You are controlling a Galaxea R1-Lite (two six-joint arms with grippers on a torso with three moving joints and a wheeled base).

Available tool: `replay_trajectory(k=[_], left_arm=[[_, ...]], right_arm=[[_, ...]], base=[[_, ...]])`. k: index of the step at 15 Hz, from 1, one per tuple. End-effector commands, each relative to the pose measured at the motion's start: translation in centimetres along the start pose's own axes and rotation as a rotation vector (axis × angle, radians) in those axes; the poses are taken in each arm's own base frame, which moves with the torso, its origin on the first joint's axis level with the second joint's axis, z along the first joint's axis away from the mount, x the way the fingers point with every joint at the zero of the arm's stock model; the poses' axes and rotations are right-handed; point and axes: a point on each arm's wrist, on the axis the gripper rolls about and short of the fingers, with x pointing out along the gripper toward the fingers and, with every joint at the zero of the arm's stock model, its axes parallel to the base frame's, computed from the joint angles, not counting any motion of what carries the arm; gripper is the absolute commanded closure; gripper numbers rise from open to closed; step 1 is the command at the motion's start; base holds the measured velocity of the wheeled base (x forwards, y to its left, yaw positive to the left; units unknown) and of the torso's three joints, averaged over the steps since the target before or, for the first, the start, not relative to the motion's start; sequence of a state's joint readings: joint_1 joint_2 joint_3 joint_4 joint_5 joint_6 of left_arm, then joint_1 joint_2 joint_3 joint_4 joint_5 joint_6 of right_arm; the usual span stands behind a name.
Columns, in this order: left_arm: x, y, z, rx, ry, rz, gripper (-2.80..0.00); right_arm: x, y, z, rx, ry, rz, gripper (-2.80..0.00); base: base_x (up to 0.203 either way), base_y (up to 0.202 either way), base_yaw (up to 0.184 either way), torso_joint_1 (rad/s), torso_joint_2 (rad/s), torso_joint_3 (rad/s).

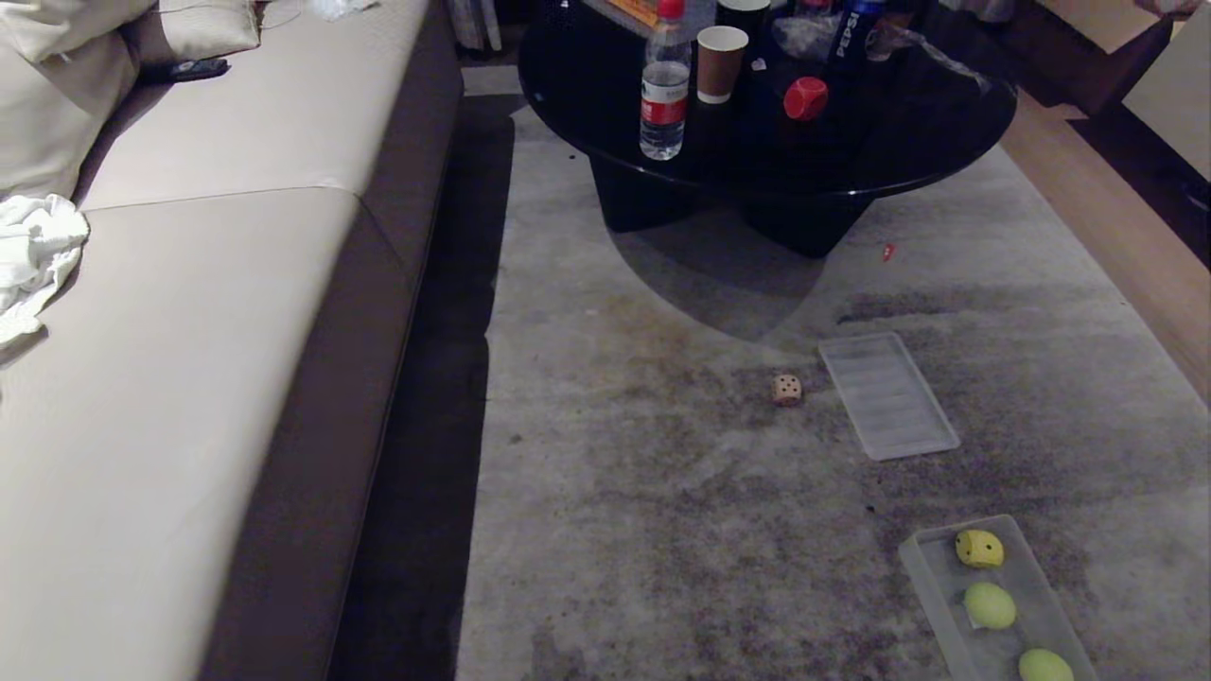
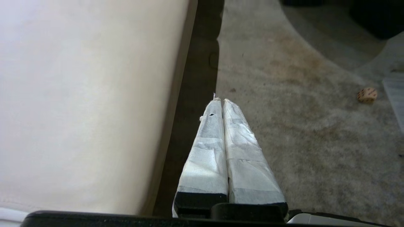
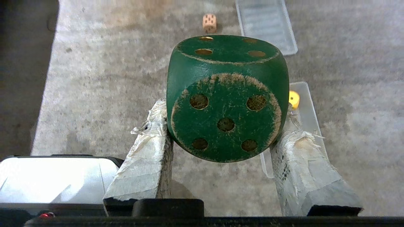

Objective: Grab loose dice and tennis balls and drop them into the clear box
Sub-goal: Put the toys in the box

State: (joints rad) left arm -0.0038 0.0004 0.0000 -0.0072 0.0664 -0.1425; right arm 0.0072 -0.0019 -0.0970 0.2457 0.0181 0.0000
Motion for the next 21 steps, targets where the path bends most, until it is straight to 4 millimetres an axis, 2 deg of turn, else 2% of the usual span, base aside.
replay_trajectory(k=[1, 21], left_arm=[[0.01, 0.00, 0.01, -0.002, 0.001, 0.000, 0.00], [0.01, 0.00, 0.01, -0.002, 0.000, 0.002, 0.00]], right_arm=[[0.02, 0.00, -0.01, 0.000, 0.004, 0.001, 0.00], [0.02, 0.00, -0.01, 0.000, 0.004, 0.001, 0.00]], base=[[0.000, 0.000, 0.000, 0.002, 0.00, 0.198], [0.000, 0.000, 0.000, 0.001, 0.00, 0.202]])
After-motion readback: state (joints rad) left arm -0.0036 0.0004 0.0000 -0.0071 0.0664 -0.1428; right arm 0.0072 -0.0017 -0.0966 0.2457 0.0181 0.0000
